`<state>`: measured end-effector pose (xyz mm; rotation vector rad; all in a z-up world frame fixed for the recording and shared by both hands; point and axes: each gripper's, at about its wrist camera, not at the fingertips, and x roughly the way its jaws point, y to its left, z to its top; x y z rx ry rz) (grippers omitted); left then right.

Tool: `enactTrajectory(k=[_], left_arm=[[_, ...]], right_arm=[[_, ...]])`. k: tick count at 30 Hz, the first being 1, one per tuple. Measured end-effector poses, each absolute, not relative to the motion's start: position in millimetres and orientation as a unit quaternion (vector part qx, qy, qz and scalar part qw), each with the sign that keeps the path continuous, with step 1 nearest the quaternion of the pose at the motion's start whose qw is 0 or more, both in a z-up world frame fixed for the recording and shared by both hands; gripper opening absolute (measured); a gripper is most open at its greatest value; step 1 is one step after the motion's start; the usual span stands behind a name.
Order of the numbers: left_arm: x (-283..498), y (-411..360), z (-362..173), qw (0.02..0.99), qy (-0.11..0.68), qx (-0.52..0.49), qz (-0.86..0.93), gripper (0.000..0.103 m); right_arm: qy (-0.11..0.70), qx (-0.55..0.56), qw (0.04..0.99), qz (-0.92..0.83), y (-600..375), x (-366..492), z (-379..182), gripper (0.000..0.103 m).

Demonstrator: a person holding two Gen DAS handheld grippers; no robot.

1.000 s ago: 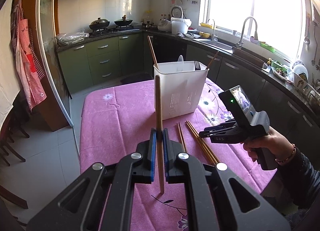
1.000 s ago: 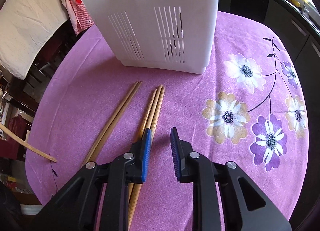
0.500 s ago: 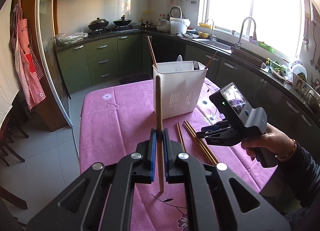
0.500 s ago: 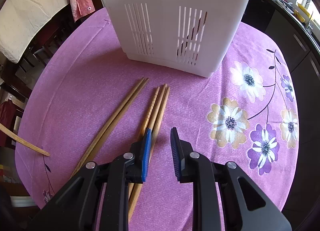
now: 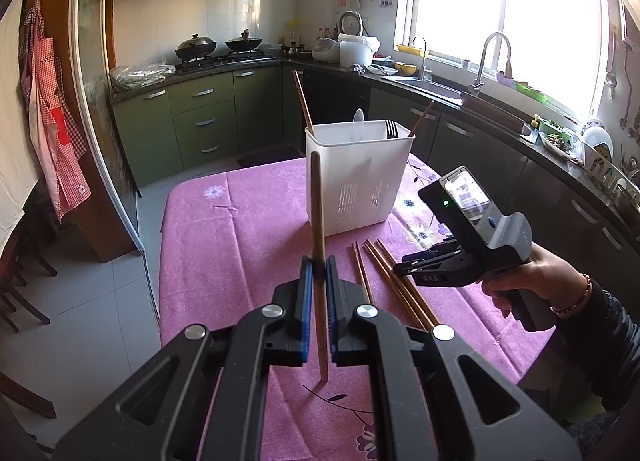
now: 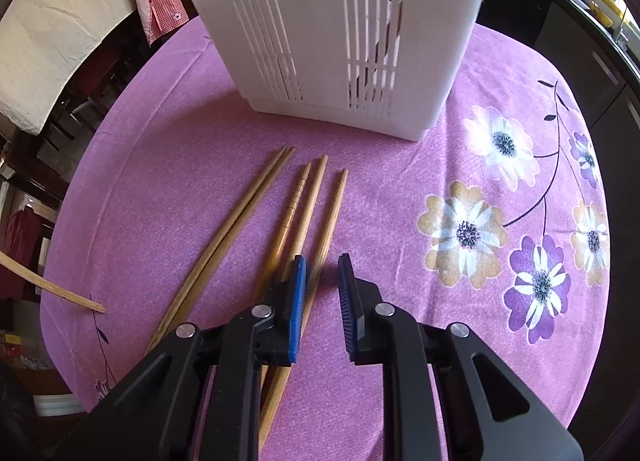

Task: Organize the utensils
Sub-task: 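Lift the chopstick with the left tool while the right tool grasps a bamboo chopstick, then carry both held chopsticks up over the white holder with both tools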

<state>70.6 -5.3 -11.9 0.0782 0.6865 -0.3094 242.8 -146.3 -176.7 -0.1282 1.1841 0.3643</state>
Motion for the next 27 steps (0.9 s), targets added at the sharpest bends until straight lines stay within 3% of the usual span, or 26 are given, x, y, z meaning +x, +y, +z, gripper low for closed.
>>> enactTrajectory(k=[13, 27], left_arm=[[70.8, -4.8, -12.7, 0.928, 0.336, 0.045, -0.153, 0.007], [68.1, -8.6, -13.0, 0.928, 0.335, 0.054, -0.153, 0.007]], right_arm=[[0.531, -0.052, 0.829, 0.165, -141.0, 243.7, -170.6, 0.006], [0.320, 0.007, 0.932, 0.173, -210.6, 143.5, -35.7, 0.006]])
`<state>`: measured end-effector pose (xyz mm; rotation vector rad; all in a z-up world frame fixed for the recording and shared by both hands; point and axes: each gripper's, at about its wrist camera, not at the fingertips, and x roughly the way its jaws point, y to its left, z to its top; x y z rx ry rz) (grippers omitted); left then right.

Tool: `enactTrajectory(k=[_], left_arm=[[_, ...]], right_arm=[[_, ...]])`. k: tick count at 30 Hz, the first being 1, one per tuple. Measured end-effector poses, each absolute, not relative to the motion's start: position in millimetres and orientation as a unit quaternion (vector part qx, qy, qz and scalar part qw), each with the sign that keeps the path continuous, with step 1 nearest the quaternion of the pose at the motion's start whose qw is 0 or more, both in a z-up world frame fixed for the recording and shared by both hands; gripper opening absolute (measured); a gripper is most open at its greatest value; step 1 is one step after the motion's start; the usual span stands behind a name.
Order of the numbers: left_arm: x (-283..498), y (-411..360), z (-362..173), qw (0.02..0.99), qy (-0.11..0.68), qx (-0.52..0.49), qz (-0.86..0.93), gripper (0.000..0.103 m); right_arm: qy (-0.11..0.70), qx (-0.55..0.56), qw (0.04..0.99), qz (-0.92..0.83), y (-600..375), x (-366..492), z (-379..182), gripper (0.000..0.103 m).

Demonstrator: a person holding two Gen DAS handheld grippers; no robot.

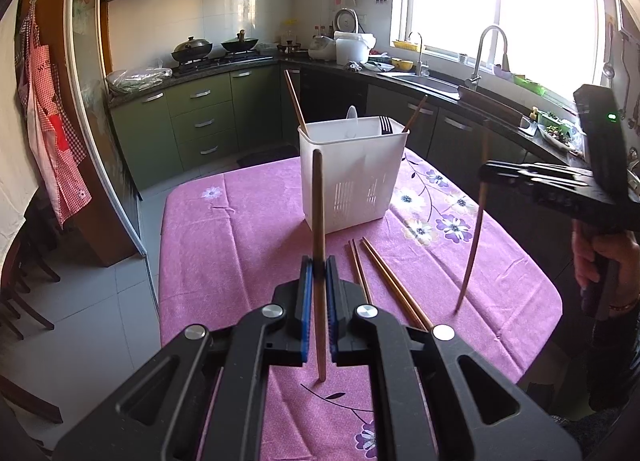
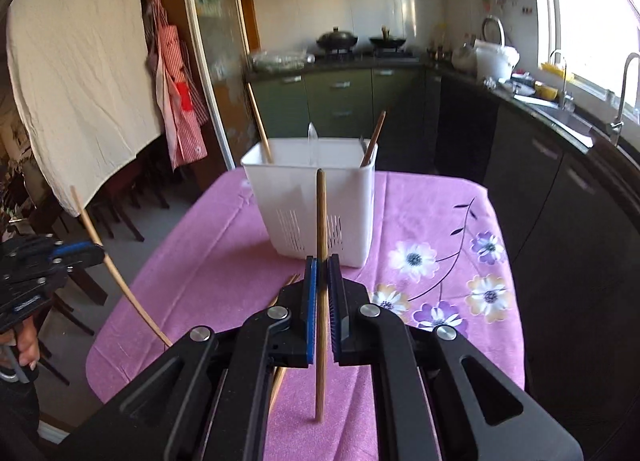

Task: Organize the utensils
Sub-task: 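Carry both held chopsticks up over the white holder with both tools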

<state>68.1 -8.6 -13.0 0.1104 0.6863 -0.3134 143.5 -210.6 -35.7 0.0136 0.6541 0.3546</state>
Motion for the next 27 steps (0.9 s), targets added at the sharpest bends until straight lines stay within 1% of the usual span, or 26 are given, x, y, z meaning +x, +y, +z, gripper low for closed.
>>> enactTrajectory(k=[6, 17, 22, 27], left_arm=[[66.8, -10.2, -12.5, 0.928, 0.333, 0.059, -0.153, 0.007], [64.6, -11.1, -1.8, 0.931, 0.325, 0.055, -0.158, 0.006], [73.6, -17.5, 23.5, 0.932, 0.315, 0.053, -0.174, 0.006], [96.2, -32.0, 70.2, 0.938, 0.286, 0.050, -0.190, 0.006]], right_arm=[[0.291, 0.004, 0.941, 0.170, -219.2, 106.7, -30.6, 0.006], [0.288, 0.014, 0.941, 0.178, -227.5, 94.3, -31.6, 0.007], [0.286, 0.015, 0.941, 0.179, -227.4, 94.6, -31.9, 0.007], [0.285, 0.018, 0.941, 0.183, -229.2, 92.6, -32.7, 0.007]])
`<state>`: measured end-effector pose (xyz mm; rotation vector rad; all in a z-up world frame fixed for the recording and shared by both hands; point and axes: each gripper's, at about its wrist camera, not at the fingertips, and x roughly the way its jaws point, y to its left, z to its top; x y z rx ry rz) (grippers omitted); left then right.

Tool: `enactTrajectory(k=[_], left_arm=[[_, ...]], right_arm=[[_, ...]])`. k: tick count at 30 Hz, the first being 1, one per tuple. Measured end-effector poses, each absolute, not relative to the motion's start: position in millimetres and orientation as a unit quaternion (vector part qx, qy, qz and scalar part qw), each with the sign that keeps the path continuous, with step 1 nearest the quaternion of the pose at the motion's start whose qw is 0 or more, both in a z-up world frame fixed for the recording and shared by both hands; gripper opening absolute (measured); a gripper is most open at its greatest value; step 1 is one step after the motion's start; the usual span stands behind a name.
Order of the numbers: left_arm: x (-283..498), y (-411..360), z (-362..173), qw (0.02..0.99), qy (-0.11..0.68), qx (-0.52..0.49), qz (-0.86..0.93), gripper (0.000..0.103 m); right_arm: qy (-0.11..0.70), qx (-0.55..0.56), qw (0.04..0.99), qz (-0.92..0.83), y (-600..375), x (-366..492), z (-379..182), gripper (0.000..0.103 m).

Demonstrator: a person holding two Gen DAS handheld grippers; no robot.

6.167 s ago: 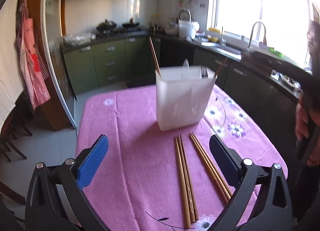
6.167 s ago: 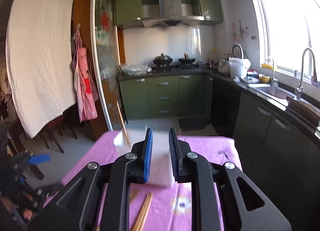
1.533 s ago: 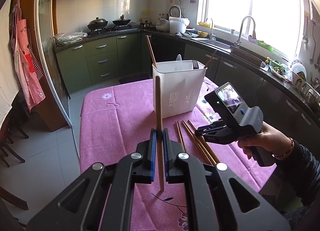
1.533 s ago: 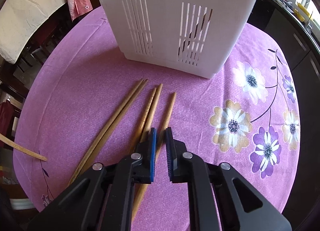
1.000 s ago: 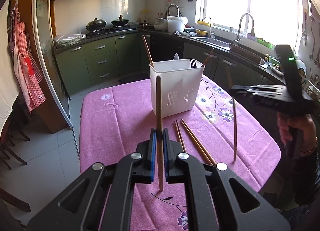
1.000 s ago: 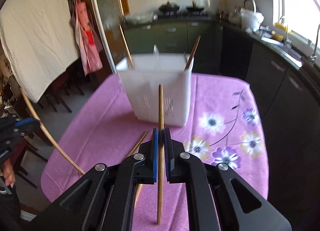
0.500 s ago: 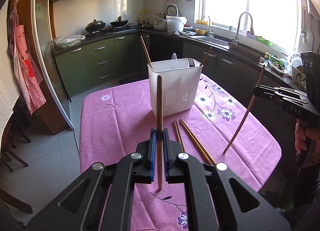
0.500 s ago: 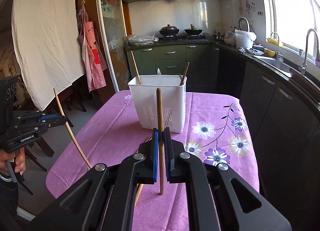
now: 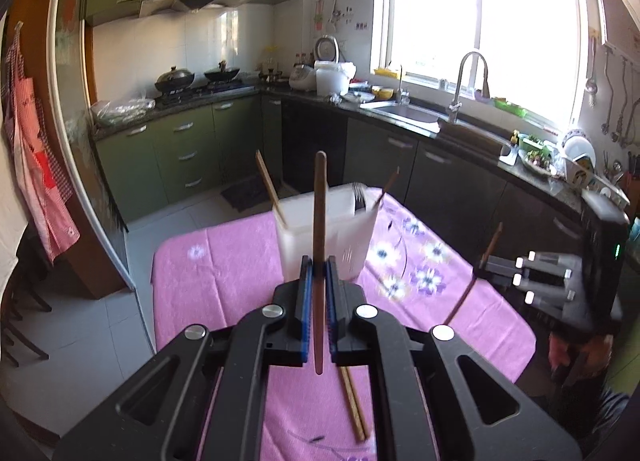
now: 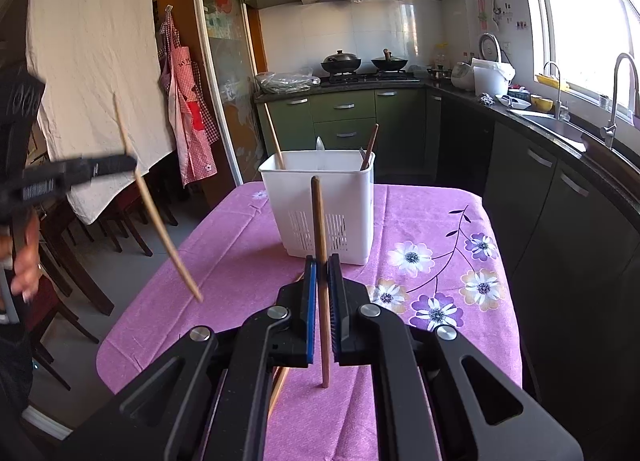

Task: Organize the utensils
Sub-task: 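Carry both held chopsticks up over the white holder with both tools, then drop the chopstick into the white holder by opening the left tool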

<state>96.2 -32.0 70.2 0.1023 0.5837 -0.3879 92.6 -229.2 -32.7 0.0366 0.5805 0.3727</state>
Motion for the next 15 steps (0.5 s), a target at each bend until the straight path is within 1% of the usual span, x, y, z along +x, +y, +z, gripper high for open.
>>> enactTrajectory(k=[4, 8, 12, 15], left_arm=[[118.8, -42.3, 106.9, 0.950, 0.249, 0.043, -0.184, 0.006], [146.0, -52.8, 131.9, 0.963, 0.210, 0.033, -0.168, 0.006], [175.6, -64.1, 136.9, 0.971, 0.186, 0.025, -0.149, 0.006], [199.7, -71.2, 127.2, 0.970, 0.196, 0.020, -0.140, 0.006]], right_arm=[[0.284, 0.021, 0.941, 0.184, -231.8, 93.6, -32.4, 0.007], [0.283, 0.022, 0.940, 0.189, -232.9, 93.4, -32.5, 0.007], [0.282, 0.023, 0.940, 0.193, -232.0, 93.9, -32.9, 0.007], [0.281, 0.022, 0.939, 0.195, -231.3, 93.5, -33.1, 0.007]])
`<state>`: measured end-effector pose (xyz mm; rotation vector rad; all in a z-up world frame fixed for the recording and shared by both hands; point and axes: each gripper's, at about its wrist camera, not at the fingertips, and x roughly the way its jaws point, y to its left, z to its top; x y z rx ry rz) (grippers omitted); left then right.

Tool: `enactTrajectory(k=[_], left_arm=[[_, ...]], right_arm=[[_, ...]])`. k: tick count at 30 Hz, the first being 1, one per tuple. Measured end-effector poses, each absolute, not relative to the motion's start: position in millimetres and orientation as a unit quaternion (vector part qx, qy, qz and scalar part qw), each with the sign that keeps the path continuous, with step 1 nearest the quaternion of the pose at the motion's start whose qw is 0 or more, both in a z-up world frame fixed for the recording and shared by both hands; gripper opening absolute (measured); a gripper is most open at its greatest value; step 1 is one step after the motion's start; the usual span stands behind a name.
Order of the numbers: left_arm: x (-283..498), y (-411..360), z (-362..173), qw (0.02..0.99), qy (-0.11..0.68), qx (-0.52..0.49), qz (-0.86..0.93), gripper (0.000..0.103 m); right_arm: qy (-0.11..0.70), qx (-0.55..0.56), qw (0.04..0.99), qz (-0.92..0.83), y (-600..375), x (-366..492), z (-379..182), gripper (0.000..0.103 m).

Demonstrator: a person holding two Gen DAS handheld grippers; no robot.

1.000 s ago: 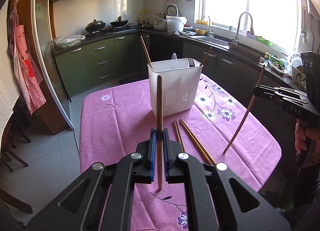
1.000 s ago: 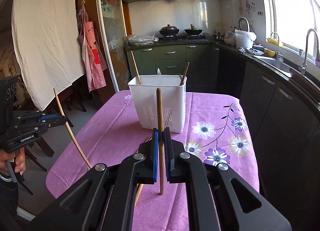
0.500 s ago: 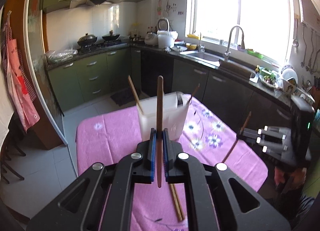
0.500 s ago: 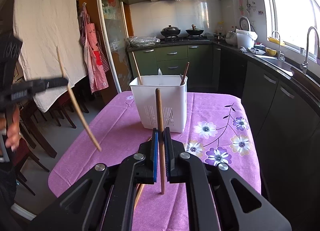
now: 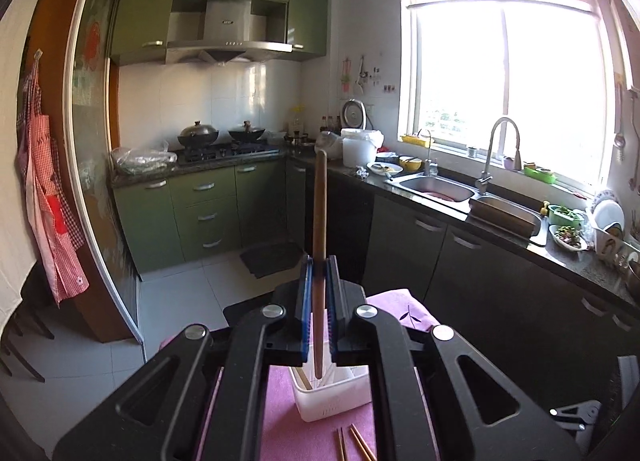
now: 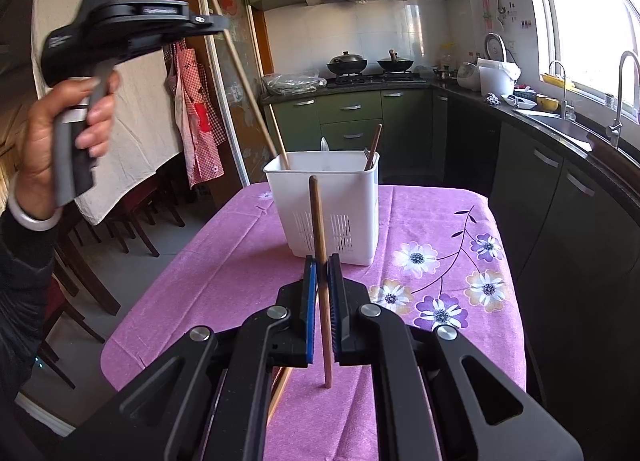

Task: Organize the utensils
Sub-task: 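Drop the chopstick into the white holder by opening the left tool, then lower the chopstick into the holder and open the right tool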

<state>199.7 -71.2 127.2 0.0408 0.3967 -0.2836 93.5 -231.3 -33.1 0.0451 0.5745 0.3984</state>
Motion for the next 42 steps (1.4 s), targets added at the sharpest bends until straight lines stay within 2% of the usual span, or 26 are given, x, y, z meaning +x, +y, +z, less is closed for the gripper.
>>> enactTrajectory(k=[8, 13, 17, 21, 28, 31, 35, 42], left_arm=[[249.7, -77.0, 71.8, 0.951, 0.276, 0.015, -0.136, 0.007], [249.4, -75.4, 54.1, 0.945, 0.294, 0.023, -0.140, 0.022], [230.2, -66.5, 52.8, 0.947, 0.287, 0.019, -0.143, 0.022], [195.4, -56.8, 48.9, 0.949, 0.279, 0.024, -0.144, 0.029], [141.3, -40.6, 23.1, 0.946, 0.286, 0.046, -0.143, 0.029], [132.5, -30.7, 13.7, 0.942, 0.301, 0.036, -0.144, 0.031], [127.4, -23.9, 2.2, 0.937, 0.316, 0.035, -0.144, 0.031], [126.8, -27.2, -12.6, 0.929, 0.336, 0.030, -0.152, 0.033]], right_arm=[[0.284, 0.030, 0.939, 0.194, -237.3, 96.5, -32.6, 0.007], [0.279, 0.030, 0.939, 0.200, -235.7, 100.4, -23.5, 0.007], [0.261, 0.033, 0.942, 0.208, -233.8, 103.8, -1.4, 0.007], [0.218, 0.036, 0.952, 0.212, -231.0, 114.0, 37.3, 0.007], [0.104, 0.065, 0.972, 0.201, -225.7, 143.3, 109.4, 0.007], [0.084, 0.069, 0.978, 0.180, -223.0, 163.3, 123.1, 0.007], [0.097, 0.066, 0.980, 0.159, -214.9, 202.7, 120.8, 0.007], [0.162, 0.055, 0.975, 0.141, -203.3, 255.3, 81.2, 0.007]])
